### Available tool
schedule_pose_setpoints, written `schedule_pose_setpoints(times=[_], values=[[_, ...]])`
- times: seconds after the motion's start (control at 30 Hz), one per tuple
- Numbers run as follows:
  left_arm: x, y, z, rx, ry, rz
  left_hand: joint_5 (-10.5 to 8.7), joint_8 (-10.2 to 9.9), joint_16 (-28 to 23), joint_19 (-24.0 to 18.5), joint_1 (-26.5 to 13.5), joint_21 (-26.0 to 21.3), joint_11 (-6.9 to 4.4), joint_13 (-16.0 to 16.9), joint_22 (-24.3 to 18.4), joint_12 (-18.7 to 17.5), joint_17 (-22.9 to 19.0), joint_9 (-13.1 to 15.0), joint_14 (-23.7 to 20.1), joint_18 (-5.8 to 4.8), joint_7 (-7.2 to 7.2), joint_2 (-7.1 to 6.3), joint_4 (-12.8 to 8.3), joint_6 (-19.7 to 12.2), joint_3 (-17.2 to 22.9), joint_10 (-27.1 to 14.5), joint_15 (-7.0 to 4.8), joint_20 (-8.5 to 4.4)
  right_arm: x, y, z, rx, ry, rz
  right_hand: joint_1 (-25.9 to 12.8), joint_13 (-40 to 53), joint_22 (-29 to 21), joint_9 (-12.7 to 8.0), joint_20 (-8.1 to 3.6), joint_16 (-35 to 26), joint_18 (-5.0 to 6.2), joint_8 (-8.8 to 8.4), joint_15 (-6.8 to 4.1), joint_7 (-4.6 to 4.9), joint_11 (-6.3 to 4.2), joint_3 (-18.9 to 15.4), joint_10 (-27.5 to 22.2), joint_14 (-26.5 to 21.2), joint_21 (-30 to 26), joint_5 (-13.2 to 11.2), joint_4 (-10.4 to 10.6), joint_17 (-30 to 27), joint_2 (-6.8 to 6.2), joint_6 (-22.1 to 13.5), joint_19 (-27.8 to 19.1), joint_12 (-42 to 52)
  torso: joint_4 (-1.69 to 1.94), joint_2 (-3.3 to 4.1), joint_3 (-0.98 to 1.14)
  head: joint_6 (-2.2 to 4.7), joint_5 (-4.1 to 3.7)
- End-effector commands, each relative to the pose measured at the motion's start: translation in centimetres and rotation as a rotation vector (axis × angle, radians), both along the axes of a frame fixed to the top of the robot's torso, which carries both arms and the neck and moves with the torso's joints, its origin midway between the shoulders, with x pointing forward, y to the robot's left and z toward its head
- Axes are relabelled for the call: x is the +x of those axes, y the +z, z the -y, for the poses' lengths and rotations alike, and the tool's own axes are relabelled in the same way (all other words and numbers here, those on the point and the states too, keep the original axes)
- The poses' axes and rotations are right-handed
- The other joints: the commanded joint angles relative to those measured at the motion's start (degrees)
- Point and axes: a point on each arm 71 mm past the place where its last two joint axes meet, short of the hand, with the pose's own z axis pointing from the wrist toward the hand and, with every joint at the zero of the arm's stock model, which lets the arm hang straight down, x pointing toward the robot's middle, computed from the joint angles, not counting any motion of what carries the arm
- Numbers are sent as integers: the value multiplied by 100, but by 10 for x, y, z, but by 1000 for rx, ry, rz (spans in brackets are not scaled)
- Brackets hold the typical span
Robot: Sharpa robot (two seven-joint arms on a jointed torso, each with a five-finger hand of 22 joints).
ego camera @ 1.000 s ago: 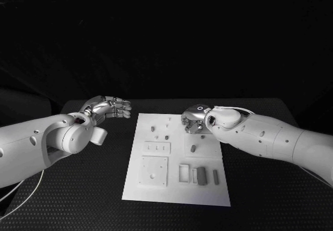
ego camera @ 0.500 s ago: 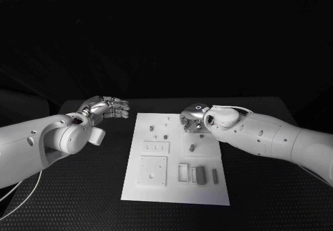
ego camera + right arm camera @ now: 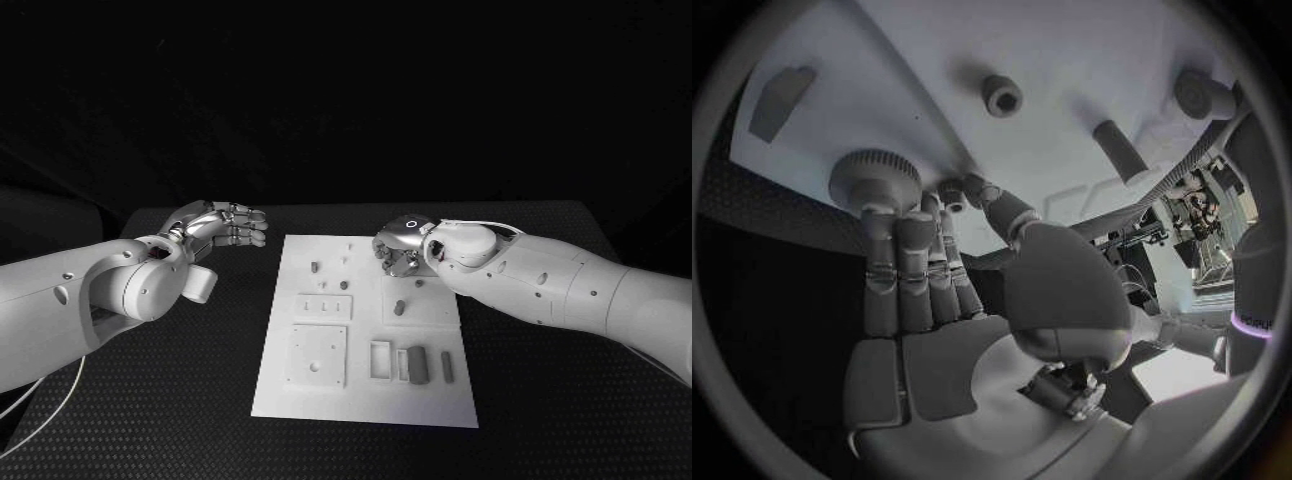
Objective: Assemble the parts on the task board
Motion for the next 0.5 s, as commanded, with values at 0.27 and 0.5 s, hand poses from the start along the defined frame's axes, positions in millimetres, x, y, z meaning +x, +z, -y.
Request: schedule_pose_setpoints(times=[0.27, 0.5], values=[[-1, 1, 0, -10, -14, -4, 20, -18, -34, 33, -71, -29, 31, -10, -8, -34, 4, -6, 26, 47, 95, 10, 1, -21, -31, 33, -3, -3, -3, -10, 7, -81, -16, -13, 84, 112, 123, 48, -32, 54, 615, 35, -91, -33, -50, -14, 158, 10, 61, -11, -28, -23, -4, 103, -13, 68, 7, 19, 0, 10, -6], [-1, 1, -1, -9, -12, -6, 19, -19, -35, 36, -78, -31, 31, -11, -9, -37, 5, -5, 29, 46, 92, 13, 5, -17, -34, 37, -3, -4, -5, -10, 5, -89, -5, 4, 221, 243, 126, 115, -48, 90, 615, 94, -145, -79, -107, 14, 297, 30, 102, -11, -34, -36, 76, 243, 1, 134, 8, 27, -5, 15, -14]])
